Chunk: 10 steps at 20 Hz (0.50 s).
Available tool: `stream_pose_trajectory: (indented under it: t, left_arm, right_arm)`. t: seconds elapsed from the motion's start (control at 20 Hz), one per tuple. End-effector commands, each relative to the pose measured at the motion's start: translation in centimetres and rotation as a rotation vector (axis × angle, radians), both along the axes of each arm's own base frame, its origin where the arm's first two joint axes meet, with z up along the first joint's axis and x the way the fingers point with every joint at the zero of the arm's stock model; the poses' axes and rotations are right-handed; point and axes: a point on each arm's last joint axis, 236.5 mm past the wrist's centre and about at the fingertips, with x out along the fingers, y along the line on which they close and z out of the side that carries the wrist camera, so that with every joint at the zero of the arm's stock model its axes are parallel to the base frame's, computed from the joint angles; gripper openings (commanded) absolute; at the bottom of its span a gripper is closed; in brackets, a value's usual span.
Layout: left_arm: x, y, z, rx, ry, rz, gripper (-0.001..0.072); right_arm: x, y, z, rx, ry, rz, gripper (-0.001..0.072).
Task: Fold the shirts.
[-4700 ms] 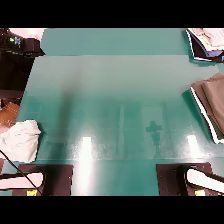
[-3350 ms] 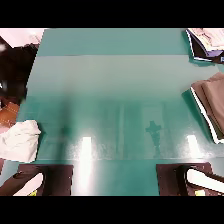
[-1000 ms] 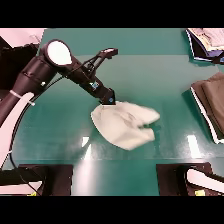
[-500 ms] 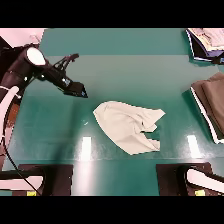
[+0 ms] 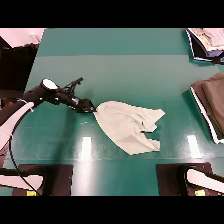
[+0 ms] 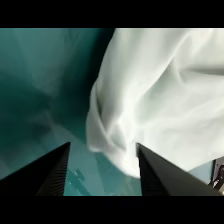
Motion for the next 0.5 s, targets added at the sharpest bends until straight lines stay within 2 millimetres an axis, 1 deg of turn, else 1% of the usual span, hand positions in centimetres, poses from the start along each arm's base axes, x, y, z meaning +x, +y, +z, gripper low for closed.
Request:
stream_pose_trajectory:
  t: [0.0,0.05,0.1,0.15,0.2,0.3,0.4,0.45]
  left_arm:
    - [0.8,-2.2,-1.1,0.002,-0.041,0.042,0.0485]
    - [1.1,-2.3,-1.0,0.001,-0.037,0.069,0.0484]
    - [1.4,-2.5,-0.8,-0.013,-0.03,0.09,0.0464]
    - [1.4,-2.6,-0.5,-0.023,-0.028,0.09,0.0189]
    - [1.5,-2.5,-0.2,-0.025,-0.036,0.078,0.004]
    - [1.5,-2.8,1.3,-0.044,-0.041,0.035,0.003]
    - [2.0,-2.5,3.4,-0.02,-0.111,-0.013,0.0029]
    - [2.5,-2.1,4.7,0.003,-0.165,-0.033,0.003]
  right_arm:
    - [-0.1,0.1,0.0,0.0,0.005,0.003,0.0016]
    - [-0.3,0.1,-0.1,0.0,0.015,0.007,0.0016]
    - [-0.7,0.2,-0.3,0.0,0.029,0.014,0.0017]
    - [-1.0,0.2,-0.5,-0.001,0.044,0.023,0.0017]
    - [-1.3,0.4,-0.9,0.005,0.057,0.029,0.0017]
    - [-2.8,1.3,-3.0,0.012,0.113,0.066,0.0017]
    - [-4.6,2.6,-6.5,0.037,0.187,0.095,0.0017]
    - [-5.7,3.4,-8.9,0.053,0.227,0.107,0.002]
